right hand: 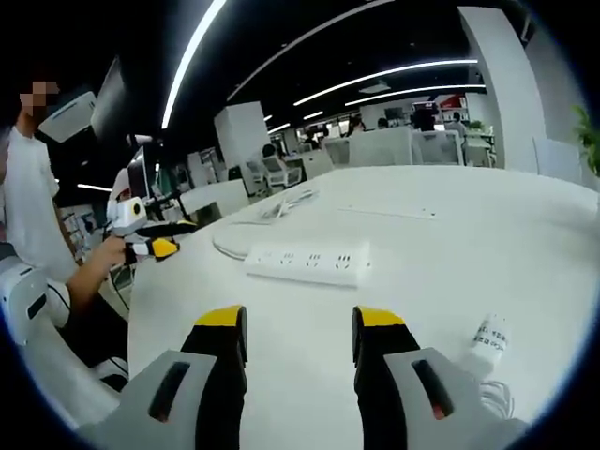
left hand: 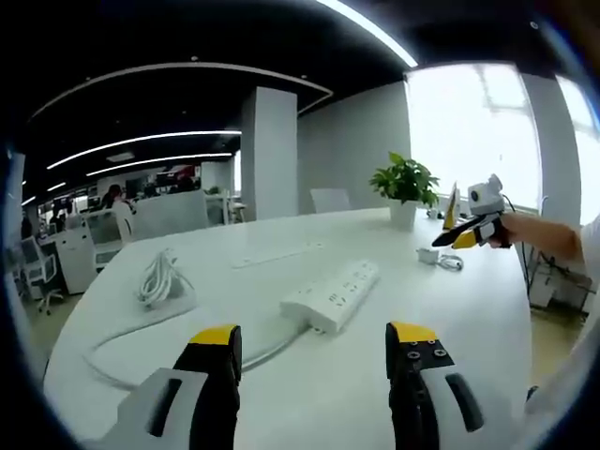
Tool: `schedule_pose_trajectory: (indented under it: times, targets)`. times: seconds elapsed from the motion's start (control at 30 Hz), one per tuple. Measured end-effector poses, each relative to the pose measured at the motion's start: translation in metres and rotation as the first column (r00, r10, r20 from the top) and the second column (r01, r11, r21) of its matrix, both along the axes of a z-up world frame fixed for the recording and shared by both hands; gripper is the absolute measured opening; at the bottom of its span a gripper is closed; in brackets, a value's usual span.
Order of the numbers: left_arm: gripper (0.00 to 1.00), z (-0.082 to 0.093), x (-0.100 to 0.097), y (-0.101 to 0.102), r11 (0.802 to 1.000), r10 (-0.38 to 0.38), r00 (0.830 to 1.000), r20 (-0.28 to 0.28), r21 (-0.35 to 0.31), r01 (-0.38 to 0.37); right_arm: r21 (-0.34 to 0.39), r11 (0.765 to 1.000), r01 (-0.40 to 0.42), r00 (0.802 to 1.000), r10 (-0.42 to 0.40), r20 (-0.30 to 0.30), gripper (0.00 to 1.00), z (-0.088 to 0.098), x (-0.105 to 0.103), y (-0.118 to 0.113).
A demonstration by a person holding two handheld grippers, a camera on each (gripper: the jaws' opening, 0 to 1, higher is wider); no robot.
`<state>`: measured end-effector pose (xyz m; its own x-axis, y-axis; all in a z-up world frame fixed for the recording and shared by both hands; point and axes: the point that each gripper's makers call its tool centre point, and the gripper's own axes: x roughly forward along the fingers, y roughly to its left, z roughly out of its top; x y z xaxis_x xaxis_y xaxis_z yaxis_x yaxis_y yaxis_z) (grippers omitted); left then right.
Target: Straighten the power strip on the desk, plug the charger into it
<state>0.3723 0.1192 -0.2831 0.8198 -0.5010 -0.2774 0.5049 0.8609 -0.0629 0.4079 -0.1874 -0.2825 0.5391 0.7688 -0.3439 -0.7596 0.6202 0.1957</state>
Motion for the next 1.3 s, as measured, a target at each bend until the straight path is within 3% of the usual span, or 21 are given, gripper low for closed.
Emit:
schedule_pose_trajectory:
  times: [0.47, 1.3]
  targets:
    - [0.65, -0.018, 0.008, 0.002, 1.000, 0.009, 1.000, -0.026, -0.004, -0.009, 0.009, 1.000, 0.017, 1.000, -0.017, 0.007, 0.45, -0.003, 0.010, -0.002]
    - [0.65, -0.036, 0.018, 0.006, 1.000, 0.015, 0.999, -0.038, -0.012, -0.015, 0.054, 0.999, 0.006, 0.999, -0.008, 0.032, 0.46, -0.006, 0.018, 0.006]
